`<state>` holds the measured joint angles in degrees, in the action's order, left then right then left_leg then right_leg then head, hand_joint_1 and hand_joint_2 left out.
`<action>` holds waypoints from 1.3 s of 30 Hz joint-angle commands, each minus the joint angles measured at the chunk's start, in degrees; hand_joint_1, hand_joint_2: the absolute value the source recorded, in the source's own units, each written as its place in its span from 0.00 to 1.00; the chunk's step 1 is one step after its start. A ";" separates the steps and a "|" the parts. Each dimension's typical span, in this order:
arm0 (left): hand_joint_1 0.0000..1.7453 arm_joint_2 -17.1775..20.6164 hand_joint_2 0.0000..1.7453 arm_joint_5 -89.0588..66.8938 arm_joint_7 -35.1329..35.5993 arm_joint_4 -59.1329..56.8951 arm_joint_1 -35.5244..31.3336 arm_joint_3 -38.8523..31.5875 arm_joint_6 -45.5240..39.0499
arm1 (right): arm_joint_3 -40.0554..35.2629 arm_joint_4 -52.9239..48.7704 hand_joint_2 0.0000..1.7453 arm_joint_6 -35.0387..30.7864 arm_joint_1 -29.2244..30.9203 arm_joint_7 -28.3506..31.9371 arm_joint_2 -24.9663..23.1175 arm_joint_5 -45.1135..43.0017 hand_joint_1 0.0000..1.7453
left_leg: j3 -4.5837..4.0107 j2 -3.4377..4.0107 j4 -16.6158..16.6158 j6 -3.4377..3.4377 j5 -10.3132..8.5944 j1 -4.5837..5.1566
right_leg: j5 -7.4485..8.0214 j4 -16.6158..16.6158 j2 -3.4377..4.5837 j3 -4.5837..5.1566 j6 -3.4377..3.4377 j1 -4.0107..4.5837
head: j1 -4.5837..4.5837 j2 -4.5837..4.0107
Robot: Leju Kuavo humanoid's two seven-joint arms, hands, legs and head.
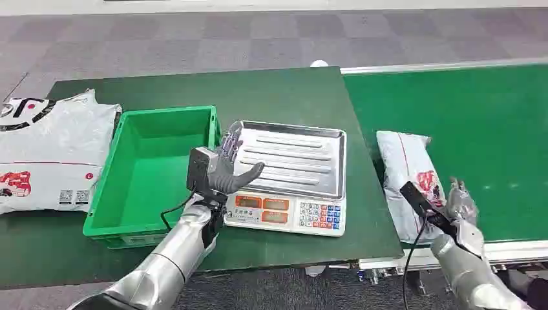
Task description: Moved the parcel from conveyor to table for the left to box.
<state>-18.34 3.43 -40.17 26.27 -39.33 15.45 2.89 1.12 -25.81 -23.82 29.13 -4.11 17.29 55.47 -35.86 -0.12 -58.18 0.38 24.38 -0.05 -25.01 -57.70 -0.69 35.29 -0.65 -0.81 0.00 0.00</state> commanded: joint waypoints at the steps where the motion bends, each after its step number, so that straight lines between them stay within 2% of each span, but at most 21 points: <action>1: 0.00 0.94 1.00 -0.19 0.17 -1.34 -1.26 -3.27 0.32 | 4.65 7.86 1.00 1.75 3.48 0.48 -0.04 -0.67 0.00 | 0.24 0.07 0.09 0.03 0.05 -0.03 | -0.01 0.12 0.11 -0.23 0.05 0.03 | 0.00 -0.02; 10: 0.00 0.94 1.00 -0.19 0.17 -1.34 -1.26 -3.27 0.32 | 4.65 7.86 1.00 1.75 3.48 0.48 -0.04 -0.67 0.00 | 0.40 0.14 0.20 0.00 0.07 -0.02 | 0.00 0.24 0.17 -0.40 0.03 0.02 | 0.00 0.00; 12: 0.00 1.09 1.00 0.13 0.17 -1.26 -1.25 -3.64 0.68 | 4.60 9.16 1.00 10.63 4.63 -0.89 0.43 -0.93 0.00 | 0.26 0.10 0.11 0.00 0.06 -0.01 | -0.02 0.12 0.11 -0.27 0.02 0.01 | 0.00 0.00; 14: 0.00 1.76 1.00 0.48 0.17 -0.41 -0.81 -4.21 1.33 | 0.17 11.06 1.00 21.96 7.81 -3.82 2.90 3.33 0.00 | 0.24 0.14 0.09 0.00 0.06 0.01 | -0.01 0.09 0.15 -0.22 0.01 -0.02 | 0.00 0.00; 17: 0.00 2.56 1.00 1.01 0.17 0.84 -0.23 -4.97 1.63 | -4.05 12.17 1.00 31.86 12.06 -3.21 4.20 6.85 0.00 | 0.24 0.25 0.07 0.00 0.07 0.07 | 0.01 0.05 0.27 -0.17 0.02 -0.07 | 0.00 0.00; 19: 0.00 2.85 1.00 1.00 0.17 1.35 0.07 -5.32 1.92 | -4.70 12.48 1.00 37.51 14.00 -0.15 4.23 6.71 0.00 | 0.22 0.26 0.06 -0.01 0.05 0.08 | 0.02 0.04 0.27 -0.14 0.01 -0.07 | 0.00 0.00; 20: 0.00 3.01 1.00 0.83 0.17 1.85 0.31 -5.72 1.91 | -4.96 12.61 1.00 42.02 15.20 3.43 4.12 6.02 0.00 | 0.30 0.40 0.09 0.00 0.07 0.05 | 0.06 0.09 0.42 -0.18 0.02 -0.05 | 0.00 -0.02; 22: 0.00 3.14 1.00 0.64 0.17 2.37 0.60 -6.31 1.96 | -5.14 12.70 1.00 44.63 16.54 6.22 3.50 5.24 0.00 | 0.27 0.28 0.10 0.00 0.04 0.05 | 0.05 0.09 0.29 -0.20 0.01 -0.05 | 0.00 -0.02; 23: 0.00 3.25 1.00 0.63 0.17 2.92 0.95 -6.94 1.87 | -4.44 12.88 1.00 46.54 17.79 9.65 2.34 3.61 0.00 | 0.31 0.37 0.13 0.00 0.04 0.04 | 0.08 0.12 0.38 -0.22 0.02 -0.04 | 0.00 0.00; 24: 0.00 3.31 1.00 0.60 0.17 3.92 1.41 -7.22 2.48 | -1.52 12.77 1.00 57.79 18.42 24.12 1.26 -2.45 0.00 | 0.27 0.41 0.08 0.00 0.05 0.05 | 0.07 0.05 0.41 -0.16 0.02 -0.05 | 0.00 0.00; 26: 0.00 3.11 1.00 0.14 0.17 4.17 1.65 -7.69 2.99 | -0.90 12.47 1.00 65.73 18.23 30.45 0.48 -5.50 0.00 | 0.15 0.32 0.03 -0.02 0.02 0.03 | 0.08 0.01 0.32 -0.08 0.01 -0.02 | 0.02 0.00; 27: 0.00 3.05 1.00 0.05 0.17 4.18 1.65 -7.79 2.97 | -0.95 12.26 1.00 67.09 17.94 32.05 0.25 -6.01 0.00 | 0.32 0.52 0.12 0.00 0.07 0.03 | 0.11 0.10 0.54 -0.19 0.05 -0.02 | 0.00 0.00; 29: 0.00 2.92 1.00 -0.25 0.17 4.06 1.58 -8.15 3.19 | -2.85 11.77 1.00 73.50 16.97 37.90 -0.17 -6.81 0.00 | 0.20 0.29 0.06 -0.01 0.02 0.00 | 0.07 0.05 0.30 -0.13 0.03 0.01 | 0.00 -0.02; 31: 0.00 2.82 1.00 -0.27 0.17 3.16 0.82 -8.58 3.05 | -4.67 11.66 1.00 74.63 16.62 39.72 -1.34 -6.57 0.00 | 0.29 0.50 0.08 0.04 0.08 -0.06 | 0.09 0.10 0.52 -0.16 0.06 0.08 | 0.00 0.00; 33: 0.00 2.81 1.00 -0.32 0.17 2.47 0.12 -8.98 2.93 | -6.04 12.04 1.00 74.24 17.22 39.01 -3.09 -6.17 0.00 | 0.43 0.72 0.16 0.07 0.10 -0.07 | 0.14 0.19 0.75 -0.24 0.08 0.12 | 0.02 0.00; 35: 0.00 2.89 1.00 -0.44 0.17 2.59 0.21 -9.22 2.82 | -5.70 12.27 1.00 73.29 17.30 38.24 -4.83 -6.99 0.00 | 0.21 0.96 0.04 0.25 0.23 -0.05 | 0.18 0.02 0.99 -0.06 0.15 0.23 | 0.00 0.00; 36: 0.00 2.89 1.00 -0.44 0.17 2.59 0.21 -9.22 2.82 | -5.70 12.27 1.00 73.29 17.30 38.24 -4.83 -6.99 0.00 | 0.40 1.31 0.13 0.29 0.24 -0.05 | 0.24 0.07 1.35 -0.08 0.22 0.23 | 0.02 -0.02; 37: 0.00 2.89 1.00 -0.44 0.17 2.59 0.21 -9.22 2.82 | -5.70 12.27 1.00 73.29 17.30 38.24 -4.83 -6.99 0.00 | -0.03 1.30 0.04 0.35 0.36 -0.11 | 0.20 -0.01 1.36 -0.03 0.20 0.25 | 0.00 0.00; 38: 0.00 2.89 1.00 -0.44 0.17 2.59 0.21 -9.22 2.82 | -5.70 12.27 1.00 73.29 17.30 38.24 -4.83 -6.99 0.00 | 0.06 1.46 0.13 0.42 0.43 -0.13 | 0.24 0.05 1.54 -0.06 0.26 0.25 | 0.02 0.00; 39: 0.00 2.91 1.00 -0.49 0.17 2.86 0.47 -9.28 2.76 | -5.54 12.06 1.00 72.59 16.89 38.36 -5.25 -7.29 1.00 | 0.00 1.58 0.08 0.46 0.49 -0.24 | 0.21 0.03 1.60 -0.03 0.32 0.26 | 0.00 -0.02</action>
<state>-16.57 3.26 -40.17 30.97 -37.24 9.51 5.66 -1.01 -17.66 45.20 43.39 33.90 18.45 48.90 -35.91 1.30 -58.12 0.84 24.85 -0.29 -24.85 -57.70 0.73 35.28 -0.32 -0.59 0.00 -0.02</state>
